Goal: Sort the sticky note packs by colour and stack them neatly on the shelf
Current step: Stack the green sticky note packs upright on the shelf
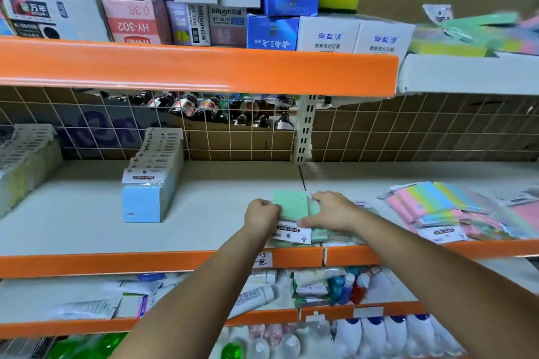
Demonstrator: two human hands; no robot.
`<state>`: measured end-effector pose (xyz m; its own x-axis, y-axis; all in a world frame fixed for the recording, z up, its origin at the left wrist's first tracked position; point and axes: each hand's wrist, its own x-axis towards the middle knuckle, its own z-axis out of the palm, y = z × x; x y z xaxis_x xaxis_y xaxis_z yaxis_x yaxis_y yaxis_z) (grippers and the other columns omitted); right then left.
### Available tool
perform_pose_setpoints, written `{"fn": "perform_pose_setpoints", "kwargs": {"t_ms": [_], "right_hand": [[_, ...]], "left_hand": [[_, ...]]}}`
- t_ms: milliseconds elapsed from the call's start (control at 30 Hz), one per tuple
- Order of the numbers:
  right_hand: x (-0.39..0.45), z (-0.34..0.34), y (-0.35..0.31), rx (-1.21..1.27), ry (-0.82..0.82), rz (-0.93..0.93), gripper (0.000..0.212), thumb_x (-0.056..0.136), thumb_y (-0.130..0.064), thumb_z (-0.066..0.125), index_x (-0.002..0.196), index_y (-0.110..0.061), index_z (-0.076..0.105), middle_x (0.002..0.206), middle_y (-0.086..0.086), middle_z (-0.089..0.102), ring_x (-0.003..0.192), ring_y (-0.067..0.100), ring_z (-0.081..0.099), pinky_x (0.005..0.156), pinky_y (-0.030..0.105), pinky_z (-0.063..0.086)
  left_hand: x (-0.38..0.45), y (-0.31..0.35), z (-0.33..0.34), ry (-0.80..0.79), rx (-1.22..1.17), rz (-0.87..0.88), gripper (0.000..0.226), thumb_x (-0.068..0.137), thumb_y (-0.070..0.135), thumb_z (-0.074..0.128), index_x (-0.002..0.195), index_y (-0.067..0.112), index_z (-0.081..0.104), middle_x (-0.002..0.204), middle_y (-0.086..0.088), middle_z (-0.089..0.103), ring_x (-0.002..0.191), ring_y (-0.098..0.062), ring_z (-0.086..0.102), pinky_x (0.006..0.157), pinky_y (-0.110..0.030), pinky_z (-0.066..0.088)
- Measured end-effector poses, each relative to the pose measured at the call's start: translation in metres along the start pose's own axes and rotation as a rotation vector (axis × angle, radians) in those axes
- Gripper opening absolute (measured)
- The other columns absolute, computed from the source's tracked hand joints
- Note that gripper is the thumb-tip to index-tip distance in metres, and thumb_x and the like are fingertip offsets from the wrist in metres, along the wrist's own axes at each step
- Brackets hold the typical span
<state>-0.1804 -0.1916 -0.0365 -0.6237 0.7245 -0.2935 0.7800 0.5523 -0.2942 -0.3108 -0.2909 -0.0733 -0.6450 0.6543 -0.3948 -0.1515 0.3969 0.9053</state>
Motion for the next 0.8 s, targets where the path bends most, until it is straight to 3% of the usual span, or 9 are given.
{"fn": "perform_pose_setpoints", "kwargs": {"t_ms": [167,300,367,467,567,633,733,800], "right_hand": [[0.003,-0.006,-0.006,0.037,0.064,-0.052,0.088,0.075,-0.069,0.062,0.144,-0.017,0.043,0.149,0.005,0.041,0.137,0.024,0.034,0.108,0.039,0.035],[0.008,-0.006,-0.020,0.148,0.092,-0.102,0.064,0.081,-0.054,0.062,0.135,-0.022,0.054,0.141,0.003,0.048,0.132,0.020,0.038,0.107,0.038,0.036],[0.011,-0.004,-0.030,0.250,0.072,-0.086,0.054,0.083,-0.043,0.062,0.127,-0.011,0.060,0.135,0.011,0.054,0.127,0.026,0.046,0.105,0.041,0.040],[0.016,-0.001,-0.046,0.398,0.041,-0.074,0.045,0.086,-0.039,0.064,0.104,0.002,0.065,0.110,0.019,0.065,0.104,0.034,0.060,0.084,0.040,0.049],[0.022,-0.001,-0.060,0.544,-0.021,-0.026,0.037,0.087,-0.040,0.066,0.067,-0.012,0.054,0.064,0.003,0.055,0.060,0.020,0.052,0.057,0.026,0.034],[0.028,-0.001,-0.067,0.658,-0.035,0.020,0.026,0.088,-0.029,0.067,0.072,-0.014,0.053,0.067,0.002,0.057,0.053,0.014,0.051,0.052,0.023,0.035],[0.038,-0.005,-0.075,0.615,-0.007,0.011,0.013,0.087,-0.018,0.068,0.081,-0.014,0.057,0.075,0.003,0.057,0.058,0.013,0.051,0.052,0.023,0.037],[0.044,-0.011,-0.079,0.421,0.028,-0.052,0.007,0.085,-0.018,0.069,0.087,-0.015,0.062,0.082,0.002,0.059,0.062,0.013,0.051,0.052,0.022,0.038]], "left_hand": [[0.002,0.000,-0.026,-0.012,-0.162,0.013,0.017,0.090,0.000,0.052,0.080,0.013,0.048,0.081,-0.008,0.059,0.069,-0.021,0.056,0.059,-0.028,0.044],[0.011,-0.003,-0.043,0.012,-0.260,0.006,0.014,0.091,0.000,0.049,0.089,0.013,0.045,0.101,-0.017,0.060,0.087,-0.031,0.061,0.067,-0.035,0.048],[0.013,-0.003,-0.047,0.015,-0.301,-0.002,0.013,0.092,-0.001,0.047,0.093,0.012,0.044,0.108,-0.020,0.060,0.090,-0.033,0.061,0.071,-0.037,0.050],[0.016,-0.001,-0.052,0.025,-0.356,-0.019,0.013,0.092,-0.003,0.045,0.096,0.010,0.044,0.107,-0.020,0.059,0.084,-0.029,0.061,0.070,-0.037,0.051],[0.019,0.000,-0.053,-0.010,-0.411,-0.044,0.023,0.090,-0.005,0.045,0.112,-0.001,0.045,0.108,-0.023,0.060,0.079,-0.028,0.062,0.064,-0.034,0.050],[0.020,-0.002,-0.052,-0.067,-0.405,-0.066,0.030,0.087,-0.004,0.047,0.117,-0.008,0.048,0.098,-0.023,0.061,0.070,-0.026,0.058,0.066,-0.034,0.049],[0.019,-0.003,-0.054,-0.061,-0.363,-0.089,0.022,0.083,0.001,0.055,0.103,-0.009,0.055,0.079,-0.018,0.058,0.060,-0.022,0.052,0.061,-0.030,0.050],[0.024,0.000,-0.058,0.068,-0.155,-0.062,0.037,0.077,0.012,0.065,0.108,-0.003,0.050,0.096,-0.019,0.060,0.071,-0.022,0.057,0.063,-0.029,0.048]]}}
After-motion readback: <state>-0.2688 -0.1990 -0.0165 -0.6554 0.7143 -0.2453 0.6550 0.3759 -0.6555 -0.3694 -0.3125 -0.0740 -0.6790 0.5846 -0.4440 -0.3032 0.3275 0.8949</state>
